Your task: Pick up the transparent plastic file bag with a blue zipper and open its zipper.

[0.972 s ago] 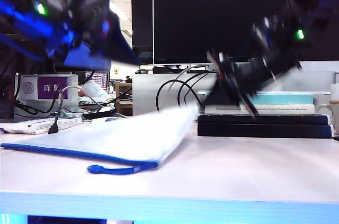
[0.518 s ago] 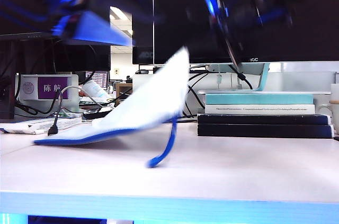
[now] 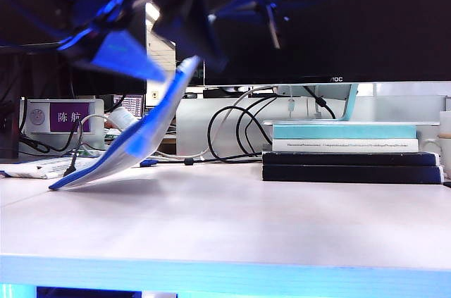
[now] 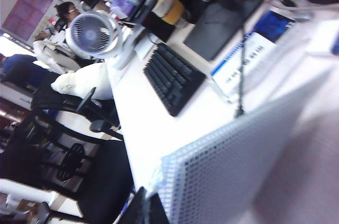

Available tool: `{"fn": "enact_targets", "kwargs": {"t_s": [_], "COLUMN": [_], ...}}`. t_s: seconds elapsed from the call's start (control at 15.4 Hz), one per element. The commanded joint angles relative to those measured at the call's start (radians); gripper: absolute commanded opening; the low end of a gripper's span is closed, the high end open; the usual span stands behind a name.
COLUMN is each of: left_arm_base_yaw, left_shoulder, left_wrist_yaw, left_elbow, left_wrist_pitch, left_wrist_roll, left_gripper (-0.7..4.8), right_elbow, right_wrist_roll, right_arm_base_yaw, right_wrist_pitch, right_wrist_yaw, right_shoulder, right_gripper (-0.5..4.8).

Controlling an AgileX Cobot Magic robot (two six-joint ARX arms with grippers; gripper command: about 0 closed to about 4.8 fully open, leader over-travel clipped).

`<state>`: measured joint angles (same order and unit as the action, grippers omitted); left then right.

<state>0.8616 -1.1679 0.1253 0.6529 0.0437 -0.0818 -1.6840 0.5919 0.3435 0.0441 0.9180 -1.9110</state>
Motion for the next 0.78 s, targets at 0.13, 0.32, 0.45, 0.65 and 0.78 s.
{"fn": "enact_targets", "kwargs": {"t_s": [0.13, 0.32, 0.45, 0.65, 0.78], "left_arm_base_yaw": [0.0, 0.0, 0.0, -0.002, -0.007], "left_shoulder": [-0.001, -0.006, -0.016, -0.064, -0.105], "left_wrist_yaw": [0.088, 0.1, 0.111, 0.125, 0.122], "left_elbow": [-0.017, -0.042, -0.051, -0.051, -0.051], "left_wrist_pitch": [-0.047, -0.016, 0.047, 0.128, 0.141], "left_wrist_roll": [-0.072, -0.076, -0.076, -0.076, -0.076], "left_gripper": [4.63, 4.33, 4.33, 4.26, 3.4], "right_elbow": [-0.038, -0.038, -0.038, -0.038, -0.038], "right_wrist_roll": [0.011, 0.013, 0.014, 0.019, 0.021], "right_arm_base_yaw": [0.008, 0.007, 0.015, 0.026, 0.032], "right_wrist_pitch": [0.003, 0.016, 0.019, 0.023, 0.027], "right_wrist_yaw": [0.008, 0.009, 0.008, 0.01, 0.01], "right_shoulder": [0.02, 0.035, 0.046, 0.056, 0.063], "right_gripper": [-0.02, -0.02, -0.01, -0.01, -0.01]}}
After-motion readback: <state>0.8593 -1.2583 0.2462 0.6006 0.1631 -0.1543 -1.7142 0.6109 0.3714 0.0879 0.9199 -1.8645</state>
